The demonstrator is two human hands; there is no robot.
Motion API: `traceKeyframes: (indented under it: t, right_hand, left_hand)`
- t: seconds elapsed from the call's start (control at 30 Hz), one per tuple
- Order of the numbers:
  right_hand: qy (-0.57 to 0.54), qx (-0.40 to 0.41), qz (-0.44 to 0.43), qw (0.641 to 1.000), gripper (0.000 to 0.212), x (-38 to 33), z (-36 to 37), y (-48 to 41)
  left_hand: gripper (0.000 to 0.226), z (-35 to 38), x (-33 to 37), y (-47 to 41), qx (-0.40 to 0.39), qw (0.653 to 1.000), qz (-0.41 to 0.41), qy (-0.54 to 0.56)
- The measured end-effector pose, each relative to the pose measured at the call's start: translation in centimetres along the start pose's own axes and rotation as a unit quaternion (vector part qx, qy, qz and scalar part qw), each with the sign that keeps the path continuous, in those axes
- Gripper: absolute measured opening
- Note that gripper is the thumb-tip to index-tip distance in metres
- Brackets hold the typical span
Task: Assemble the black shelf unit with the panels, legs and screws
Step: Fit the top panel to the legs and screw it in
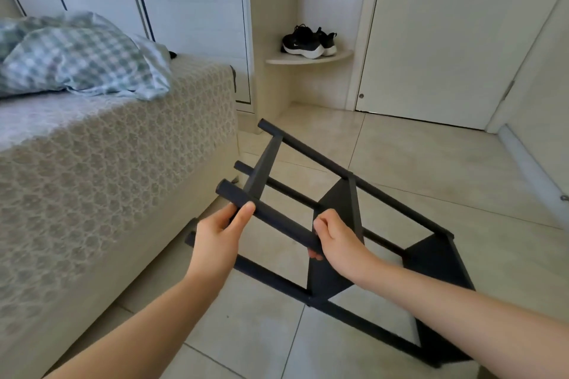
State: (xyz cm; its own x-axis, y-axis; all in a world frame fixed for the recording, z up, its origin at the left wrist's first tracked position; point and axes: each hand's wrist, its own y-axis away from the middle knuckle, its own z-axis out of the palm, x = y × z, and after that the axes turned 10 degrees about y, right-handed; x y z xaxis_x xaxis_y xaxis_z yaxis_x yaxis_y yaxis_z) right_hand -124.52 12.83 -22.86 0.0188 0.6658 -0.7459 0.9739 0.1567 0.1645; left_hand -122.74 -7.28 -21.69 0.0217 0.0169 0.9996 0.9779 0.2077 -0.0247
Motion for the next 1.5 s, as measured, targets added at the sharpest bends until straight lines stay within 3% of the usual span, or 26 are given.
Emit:
traceKeyframes:
  t: [0.2,0.53,0.67,0.77,1.07,1.17,1.5]
  right_hand:
    - [0.091,-0.029,-0.011,0.995,0.02,2.7,4.6,-1.2]
    - [0.152,-0.063,-0.048,0.985,0.016,5.6,10.1,-1.2]
    - [0.189,-0.071,-0.054,0.978,0.015,6.7,11.1,-0.6]
    - [0.199,-0.084,-0.043,0.975,0.016,7.9,11.4,0.0]
    - [0.184,-0.091,-0.018,0.978,0.012,10.2,12.4,1.4]
    - [0.193,-0.098,-0.017,0.976,0.01,10.7,12.8,1.6]
    - [0.176,-0.137,0.023,0.974,0.013,11.0,13.7,0.9]
  left_hand:
    - [0.011,-2.5,-6.6,1.0,0.026,0.993,-0.09,0.069]
    - [0.009,-4.7,-14.6,3.7,0.077,0.975,-0.162,0.13]
    - [0.035,-4.8,-16.4,5.2,0.079,0.969,-0.182,0.146]
    - [0.039,-4.7,-17.2,6.8,0.076,0.964,-0.195,0.162]
    - [0.017,-5.7,-19.4,9.7,0.068,0.955,-0.237,0.163]
    - [0.036,-6.3,-20.4,9.9,0.067,0.952,-0.247,0.168]
    - [0.053,-7.9,-22.5,9.3,0.058,0.942,-0.27,0.188]
